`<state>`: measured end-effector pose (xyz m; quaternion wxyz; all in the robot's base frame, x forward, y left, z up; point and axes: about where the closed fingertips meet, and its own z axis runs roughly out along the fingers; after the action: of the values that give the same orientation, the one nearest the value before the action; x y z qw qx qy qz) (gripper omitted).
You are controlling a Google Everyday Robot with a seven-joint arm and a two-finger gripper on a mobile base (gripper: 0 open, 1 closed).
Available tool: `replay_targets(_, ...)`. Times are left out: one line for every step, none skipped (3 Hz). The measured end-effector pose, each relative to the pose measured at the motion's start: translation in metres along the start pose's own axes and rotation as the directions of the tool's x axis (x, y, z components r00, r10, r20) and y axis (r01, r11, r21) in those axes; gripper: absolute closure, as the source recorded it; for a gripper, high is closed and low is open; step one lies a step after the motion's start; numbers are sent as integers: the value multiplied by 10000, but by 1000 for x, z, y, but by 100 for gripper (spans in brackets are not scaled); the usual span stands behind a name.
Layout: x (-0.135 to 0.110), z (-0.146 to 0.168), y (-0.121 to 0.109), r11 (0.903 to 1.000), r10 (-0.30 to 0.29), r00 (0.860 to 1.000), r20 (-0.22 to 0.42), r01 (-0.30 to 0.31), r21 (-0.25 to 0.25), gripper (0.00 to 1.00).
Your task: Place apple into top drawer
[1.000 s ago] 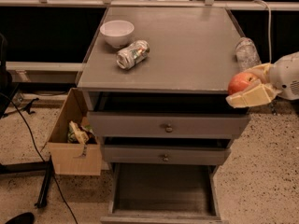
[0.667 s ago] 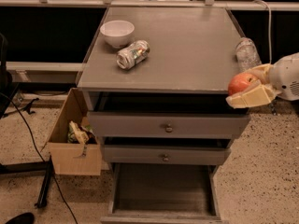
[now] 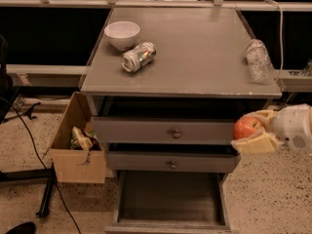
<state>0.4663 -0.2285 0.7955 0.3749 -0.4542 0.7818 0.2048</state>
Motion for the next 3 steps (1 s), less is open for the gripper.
replay_targets(49,34,21,9996,-83,9994,348,93,-278,100)
replay_targets(49,34,21,9996,-83,9994,348,93,-278,100)
replay_targets(60,47,23,9984,-310,9985,459,332,-462,100)
